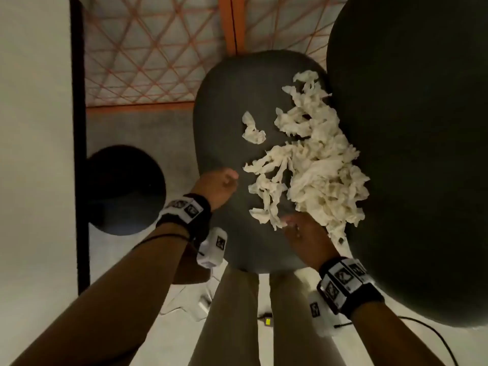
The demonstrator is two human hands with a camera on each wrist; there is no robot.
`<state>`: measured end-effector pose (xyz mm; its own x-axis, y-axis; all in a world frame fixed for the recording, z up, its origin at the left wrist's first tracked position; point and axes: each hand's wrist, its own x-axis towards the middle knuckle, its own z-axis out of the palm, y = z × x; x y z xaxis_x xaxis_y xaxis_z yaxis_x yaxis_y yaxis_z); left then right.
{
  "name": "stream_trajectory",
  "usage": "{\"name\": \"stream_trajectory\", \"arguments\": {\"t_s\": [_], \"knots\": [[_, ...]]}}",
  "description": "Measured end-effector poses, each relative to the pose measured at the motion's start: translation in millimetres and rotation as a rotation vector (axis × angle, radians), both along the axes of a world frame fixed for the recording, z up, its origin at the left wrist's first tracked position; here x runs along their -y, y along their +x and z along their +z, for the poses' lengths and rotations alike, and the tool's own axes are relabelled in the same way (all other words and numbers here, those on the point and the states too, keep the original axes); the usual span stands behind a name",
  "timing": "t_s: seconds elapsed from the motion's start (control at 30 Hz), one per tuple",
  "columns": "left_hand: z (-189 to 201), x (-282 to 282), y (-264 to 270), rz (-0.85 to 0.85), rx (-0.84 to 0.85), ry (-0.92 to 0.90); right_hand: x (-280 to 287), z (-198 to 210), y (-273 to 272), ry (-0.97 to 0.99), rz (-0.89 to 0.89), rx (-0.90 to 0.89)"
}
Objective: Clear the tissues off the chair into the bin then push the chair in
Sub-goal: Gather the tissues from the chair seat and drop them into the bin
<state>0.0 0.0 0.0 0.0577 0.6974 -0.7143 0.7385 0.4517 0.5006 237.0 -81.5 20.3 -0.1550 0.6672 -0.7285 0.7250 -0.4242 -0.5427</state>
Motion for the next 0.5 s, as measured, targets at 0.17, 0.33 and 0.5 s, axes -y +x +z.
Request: {"name": "stream_trajectory", "arguments": {"t_s": [0.17,0.33,0.5], "knots": [[-51,-71,28,-0.053,-0.077,0.161,-33,-55,-11,0.144,0.063,0.089],[-103,-106,46,-0.175,-0.181,0.244,-55,-104,-20,0.239,0.153,0.095],[-139,-104,55,-0.233,-0.304,0.309,-57,-135,-22,0.195,0.168,0.182]]}}
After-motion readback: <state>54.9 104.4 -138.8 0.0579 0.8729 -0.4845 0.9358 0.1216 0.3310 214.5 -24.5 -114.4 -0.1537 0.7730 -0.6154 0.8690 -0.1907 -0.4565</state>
